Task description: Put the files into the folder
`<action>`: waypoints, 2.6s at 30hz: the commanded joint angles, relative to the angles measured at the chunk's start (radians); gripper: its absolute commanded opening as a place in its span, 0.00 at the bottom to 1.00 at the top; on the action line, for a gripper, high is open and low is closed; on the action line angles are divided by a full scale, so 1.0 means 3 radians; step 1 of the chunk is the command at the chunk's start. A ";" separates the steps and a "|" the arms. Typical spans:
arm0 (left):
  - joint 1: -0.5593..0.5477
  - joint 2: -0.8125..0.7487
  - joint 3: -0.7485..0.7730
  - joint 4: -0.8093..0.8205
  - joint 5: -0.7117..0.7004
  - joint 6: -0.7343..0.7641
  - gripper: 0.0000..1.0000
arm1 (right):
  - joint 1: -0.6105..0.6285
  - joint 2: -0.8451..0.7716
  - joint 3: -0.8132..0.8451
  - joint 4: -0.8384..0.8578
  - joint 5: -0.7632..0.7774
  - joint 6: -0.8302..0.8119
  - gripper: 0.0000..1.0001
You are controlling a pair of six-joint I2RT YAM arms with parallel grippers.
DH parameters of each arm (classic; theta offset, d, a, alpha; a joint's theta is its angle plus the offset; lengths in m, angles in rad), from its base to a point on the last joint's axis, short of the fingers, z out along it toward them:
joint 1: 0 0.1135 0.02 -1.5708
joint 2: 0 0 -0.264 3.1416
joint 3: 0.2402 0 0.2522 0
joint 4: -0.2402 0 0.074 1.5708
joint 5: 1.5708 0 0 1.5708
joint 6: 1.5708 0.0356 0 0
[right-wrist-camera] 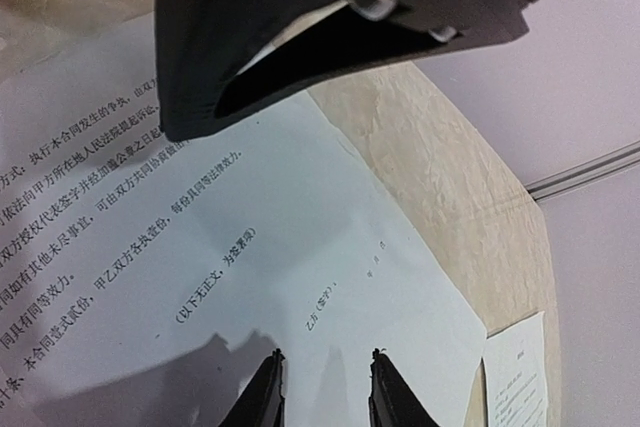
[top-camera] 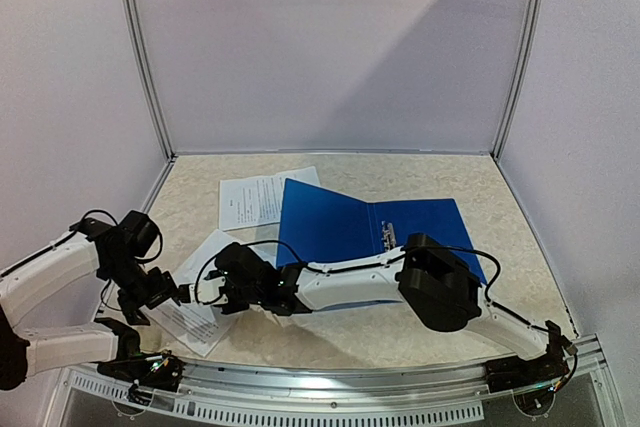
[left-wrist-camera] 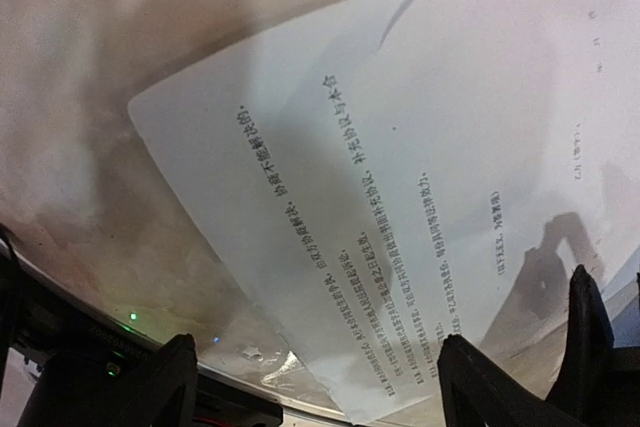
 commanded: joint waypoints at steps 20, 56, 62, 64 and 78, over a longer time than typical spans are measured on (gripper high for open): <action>0.0141 0.0057 0.0121 0.0463 0.0360 -0.0245 0.85 | -0.0154 -0.0727 0.0197 -0.0513 -0.0961 0.0547 0.49; 0.0142 -0.0747 -0.1366 0.1788 0.0944 -0.1303 0.69 | -0.0847 -0.3265 -0.1717 -0.1234 -0.0848 0.1191 0.51; 0.0146 -0.0841 -0.1630 0.2358 0.0900 -0.1491 0.54 | -0.0848 -0.3289 -0.1857 -0.1229 -0.0801 0.1247 0.51; 0.0147 -0.0855 -0.1679 0.2547 0.0790 -0.1540 0.45 | -0.0846 -0.3289 -0.1889 -0.1229 -0.0806 0.1261 0.50; 0.0258 -0.0822 -0.1262 0.2522 0.0145 -0.0925 0.00 | -0.0848 -0.3317 -0.2133 -0.1191 -0.0766 0.1305 0.49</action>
